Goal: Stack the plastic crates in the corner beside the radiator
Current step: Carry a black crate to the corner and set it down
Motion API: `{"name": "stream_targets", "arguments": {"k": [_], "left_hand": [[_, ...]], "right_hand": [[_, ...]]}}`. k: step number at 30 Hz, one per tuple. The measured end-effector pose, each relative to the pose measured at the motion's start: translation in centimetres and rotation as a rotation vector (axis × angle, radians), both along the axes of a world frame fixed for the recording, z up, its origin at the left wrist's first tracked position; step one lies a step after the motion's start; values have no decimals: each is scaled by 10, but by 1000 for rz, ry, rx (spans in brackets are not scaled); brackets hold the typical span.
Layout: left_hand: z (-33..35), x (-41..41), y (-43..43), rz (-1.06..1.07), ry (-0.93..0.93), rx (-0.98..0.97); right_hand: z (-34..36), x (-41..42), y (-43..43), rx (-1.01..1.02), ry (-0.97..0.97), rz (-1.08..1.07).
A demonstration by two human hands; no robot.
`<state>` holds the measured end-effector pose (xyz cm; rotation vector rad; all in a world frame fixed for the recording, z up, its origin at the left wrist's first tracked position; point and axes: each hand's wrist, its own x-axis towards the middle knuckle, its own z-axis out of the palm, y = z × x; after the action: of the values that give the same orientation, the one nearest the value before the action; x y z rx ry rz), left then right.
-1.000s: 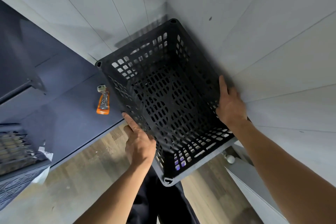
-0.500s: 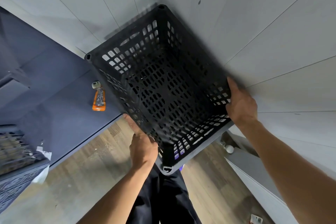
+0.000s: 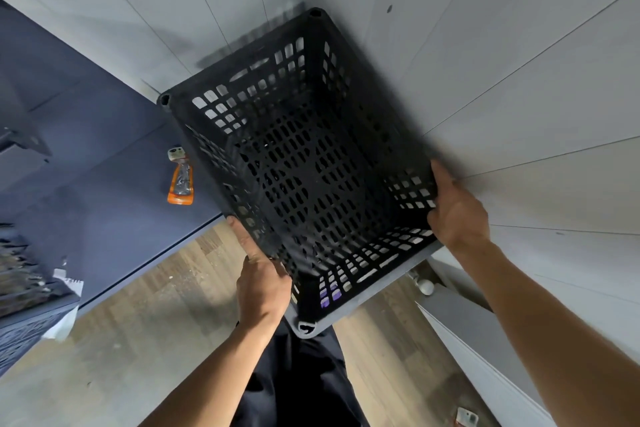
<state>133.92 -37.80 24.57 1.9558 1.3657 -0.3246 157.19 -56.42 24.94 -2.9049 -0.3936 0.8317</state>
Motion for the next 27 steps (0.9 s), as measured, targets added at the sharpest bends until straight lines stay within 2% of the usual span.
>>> {"name": "stream_targets", "arguments": {"k": [15, 21, 27], "left_hand": [[3, -9, -32, 16, -76, -33], [-1, 2, -26, 77, -81, 9], [-3, 11, -15, 88, -72, 57]], "right_hand": [[1, -13, -30, -31, -73, -38], [-3, 7, -24, 116, -138, 13], [-9, 11, -12, 129, -137, 25]]}}
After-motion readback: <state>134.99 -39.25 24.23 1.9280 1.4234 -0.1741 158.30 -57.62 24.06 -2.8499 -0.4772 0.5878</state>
